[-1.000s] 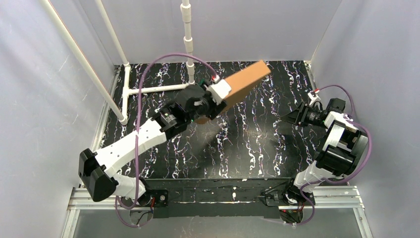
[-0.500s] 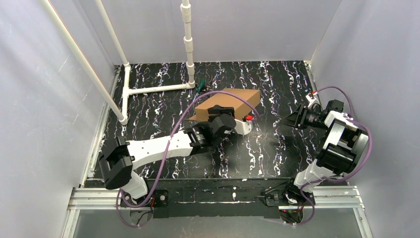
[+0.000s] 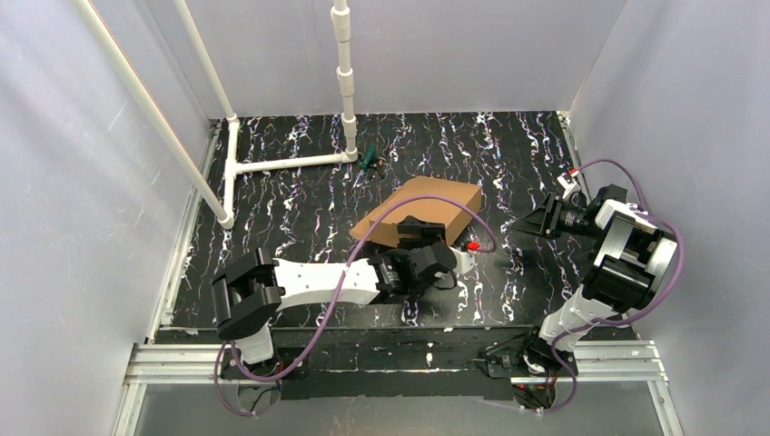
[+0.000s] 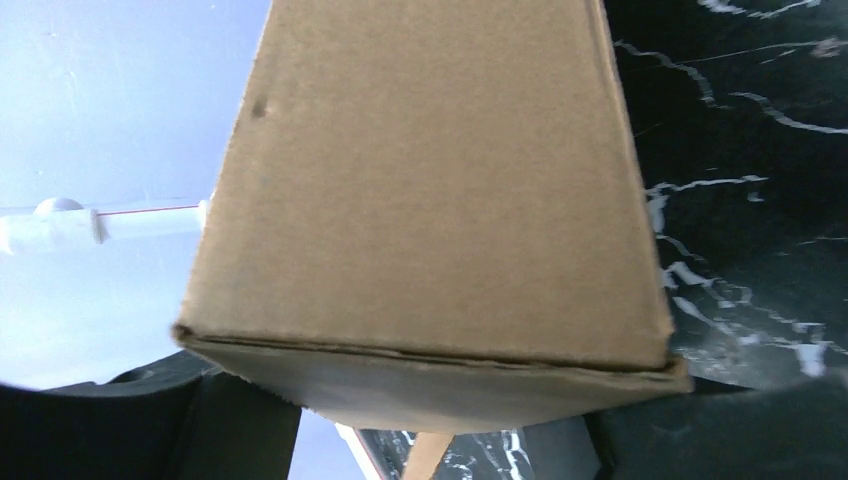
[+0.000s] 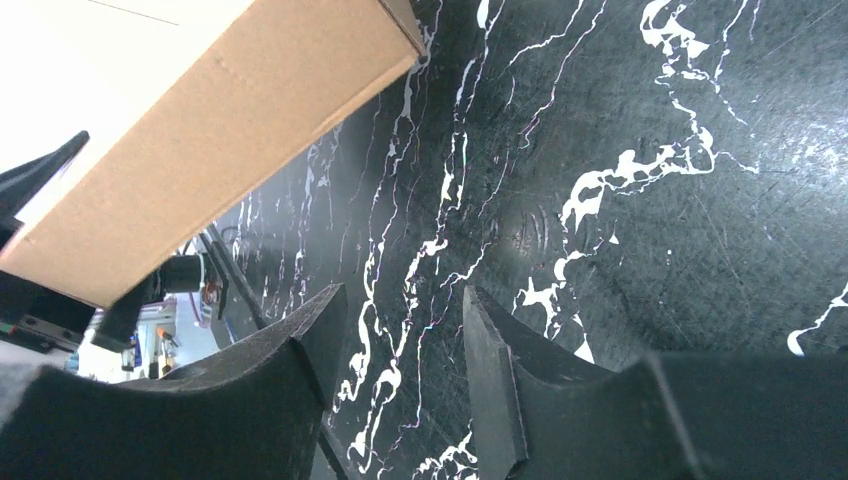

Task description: Fold the paper box

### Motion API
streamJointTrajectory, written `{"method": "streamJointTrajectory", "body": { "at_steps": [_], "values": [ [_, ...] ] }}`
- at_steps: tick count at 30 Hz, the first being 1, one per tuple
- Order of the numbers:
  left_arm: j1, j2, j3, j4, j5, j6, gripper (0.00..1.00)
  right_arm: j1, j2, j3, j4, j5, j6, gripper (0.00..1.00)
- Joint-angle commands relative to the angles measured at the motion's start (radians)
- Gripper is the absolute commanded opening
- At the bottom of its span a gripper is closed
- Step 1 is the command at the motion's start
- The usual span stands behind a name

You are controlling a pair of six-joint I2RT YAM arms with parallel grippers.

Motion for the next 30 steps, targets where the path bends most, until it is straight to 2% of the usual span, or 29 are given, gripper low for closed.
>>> {"method": "streamJointTrajectory", "body": {
  "at_steps": [1,5,7,9,14,20,23,25,27,30],
  "values": [
    [-0.057,0.029,-0.029,-0.002,-0.078,-0.081,0.70,-0.008,-0.002,0.039,-0.030,-0.034,-0.031,0.54],
    [-0.098,0.048,-0.029,-0.050,-0.095,-0.146,0.84,-0.008,0.006,0.044,-0.048,-0.041,-0.048,0.54],
    [-0.120,0.055,-0.013,-0.120,-0.085,-0.210,0.95,-0.007,0.008,0.048,-0.057,-0.043,-0.056,0.54],
    [-0.137,0.056,0.008,-0.209,-0.033,-0.291,0.98,-0.007,0.009,0.051,-0.066,-0.046,-0.064,0.54],
    [-0.150,0.032,0.079,-0.468,0.259,-0.523,0.98,-0.006,0.006,0.056,-0.089,-0.045,-0.085,0.54],
    [-0.148,-0.049,0.136,-0.640,0.729,-0.617,0.98,-0.007,0.000,0.065,-0.116,-0.025,-0.124,0.55],
    [-0.142,-0.100,0.172,-0.675,0.883,-0.658,0.98,-0.001,-0.014,0.074,-0.147,0.004,-0.168,0.54],
    [-0.109,-0.168,0.192,-0.678,0.904,-0.724,0.98,0.018,-0.039,0.077,-0.161,0.042,-0.208,0.54],
    [-0.013,-0.234,0.184,-0.667,0.957,-0.838,0.98,0.059,-0.077,0.076,-0.174,0.089,-0.246,0.48],
    [0.266,-0.360,0.083,-0.572,1.096,-1.007,0.98,0.191,-0.150,0.064,-0.135,0.227,-0.240,0.28]
  ]
}}
